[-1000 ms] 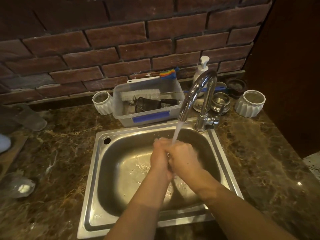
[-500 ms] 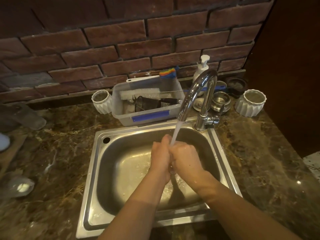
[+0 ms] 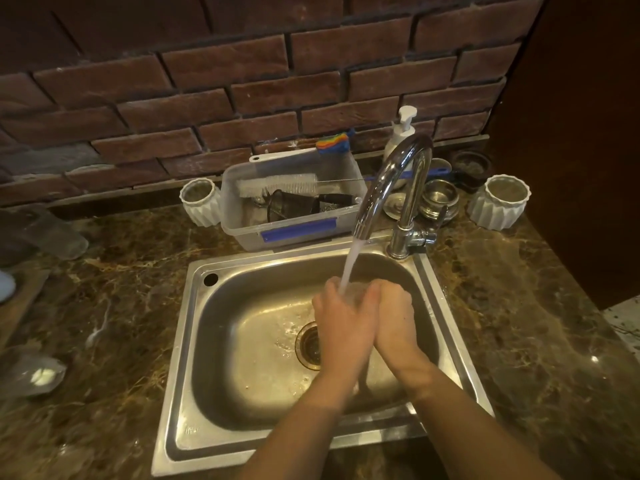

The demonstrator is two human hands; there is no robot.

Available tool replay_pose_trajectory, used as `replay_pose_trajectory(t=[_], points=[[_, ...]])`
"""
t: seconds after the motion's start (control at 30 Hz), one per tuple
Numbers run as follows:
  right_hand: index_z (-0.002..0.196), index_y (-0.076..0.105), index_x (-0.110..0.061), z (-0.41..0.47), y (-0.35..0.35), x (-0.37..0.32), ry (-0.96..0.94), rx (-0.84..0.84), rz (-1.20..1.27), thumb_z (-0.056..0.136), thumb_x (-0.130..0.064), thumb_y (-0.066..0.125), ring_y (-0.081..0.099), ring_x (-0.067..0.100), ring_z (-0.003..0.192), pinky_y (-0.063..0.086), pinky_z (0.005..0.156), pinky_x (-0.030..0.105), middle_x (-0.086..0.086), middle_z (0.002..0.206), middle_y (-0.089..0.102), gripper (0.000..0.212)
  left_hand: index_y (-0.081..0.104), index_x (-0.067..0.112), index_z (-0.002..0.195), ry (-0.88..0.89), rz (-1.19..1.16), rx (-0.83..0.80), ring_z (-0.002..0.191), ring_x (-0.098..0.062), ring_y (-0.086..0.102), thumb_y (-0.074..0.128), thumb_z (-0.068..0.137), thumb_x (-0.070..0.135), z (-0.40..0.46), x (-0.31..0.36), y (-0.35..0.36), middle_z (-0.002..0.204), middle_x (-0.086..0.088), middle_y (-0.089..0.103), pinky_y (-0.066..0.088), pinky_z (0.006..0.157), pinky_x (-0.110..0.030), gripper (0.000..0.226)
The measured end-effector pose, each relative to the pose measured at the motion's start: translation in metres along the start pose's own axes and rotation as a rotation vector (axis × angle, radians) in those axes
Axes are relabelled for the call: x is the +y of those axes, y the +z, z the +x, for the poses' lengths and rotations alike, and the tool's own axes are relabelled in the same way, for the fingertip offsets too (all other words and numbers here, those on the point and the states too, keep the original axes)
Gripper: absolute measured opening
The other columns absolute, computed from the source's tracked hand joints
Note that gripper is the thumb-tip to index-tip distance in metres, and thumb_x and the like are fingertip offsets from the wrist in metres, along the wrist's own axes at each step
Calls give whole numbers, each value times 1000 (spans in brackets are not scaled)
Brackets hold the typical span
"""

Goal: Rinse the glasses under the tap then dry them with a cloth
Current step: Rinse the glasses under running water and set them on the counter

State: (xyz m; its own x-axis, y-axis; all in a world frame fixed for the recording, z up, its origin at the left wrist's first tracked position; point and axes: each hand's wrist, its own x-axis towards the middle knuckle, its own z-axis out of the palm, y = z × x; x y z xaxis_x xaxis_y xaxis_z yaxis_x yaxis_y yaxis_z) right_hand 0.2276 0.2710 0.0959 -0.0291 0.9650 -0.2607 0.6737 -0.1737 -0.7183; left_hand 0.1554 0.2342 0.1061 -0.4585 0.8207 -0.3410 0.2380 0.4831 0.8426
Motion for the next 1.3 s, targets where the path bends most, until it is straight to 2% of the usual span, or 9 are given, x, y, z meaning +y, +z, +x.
replay_pose_trajectory(t=[0.13,0.4,0.6,0.73,0.87,1.0,1.1,1.2,1.3], points=[[101,61,-19,-1,2,-4,16,-184,-189,96,-14,62,61,10,63,52,55,25,-5,80,57,7,64,18,128,-117,-8,-85,82,-14,65,56,103,17,35,-18,-14,105,0,68,56,66,-29,27],[105,69,-19,23,5,-15,-23,-184,-522,92,-27,72,63,17,71,47,59,27,-3,79,62,15,52,30,120,-180,-176,-121,86,-12,63,58,100,4,24,-32,-9,109,6,60,64,83,-47,33],[113,71,-22,29,8,-14,-100,-283,-494,92,-28,68,66,17,77,56,68,30,-1,93,70,21,58,26,136,89,73,26,110,-20,65,59,100,5,22,-51,-2,121,5,60,60,92,-36,42],[130,62,-21,26,2,-3,-228,-429,-322,96,-15,59,71,18,85,63,79,39,1,100,71,34,41,25,153,386,210,5,137,-9,41,66,94,-5,25,-61,-22,161,1,28,31,100,3,71],[143,47,-22,13,2,7,-299,-374,-223,99,-12,53,68,23,99,57,89,40,5,111,68,45,22,41,156,437,341,-98,137,-24,51,71,89,-5,24,-60,-35,169,10,-1,48,105,-19,96],[140,52,-23,-11,6,5,-259,-381,-85,98,-33,57,64,21,106,51,89,33,5,124,67,44,22,46,151,514,397,-136,112,-18,63,69,92,6,16,-74,-46,160,10,17,60,92,-29,85],[144,42,-21,-10,18,4,-117,-369,-106,101,-21,52,65,16,80,52,64,28,6,114,68,44,45,33,146,204,153,-118,109,-12,64,60,100,14,21,-65,-48,141,0,53,53,87,-22,52],[133,52,-9,1,22,4,78,-394,-14,100,-8,43,66,15,50,49,41,24,12,89,72,34,58,24,131,-222,-252,-292,74,-17,72,56,102,17,28,-53,-56,117,-9,69,57,60,-27,30],[125,56,-10,8,15,0,162,-482,34,98,-5,37,60,17,45,45,39,23,14,72,72,34,52,36,139,-196,-218,-500,96,-23,71,64,95,21,28,-57,-68,126,-7,65,61,76,-35,48]])
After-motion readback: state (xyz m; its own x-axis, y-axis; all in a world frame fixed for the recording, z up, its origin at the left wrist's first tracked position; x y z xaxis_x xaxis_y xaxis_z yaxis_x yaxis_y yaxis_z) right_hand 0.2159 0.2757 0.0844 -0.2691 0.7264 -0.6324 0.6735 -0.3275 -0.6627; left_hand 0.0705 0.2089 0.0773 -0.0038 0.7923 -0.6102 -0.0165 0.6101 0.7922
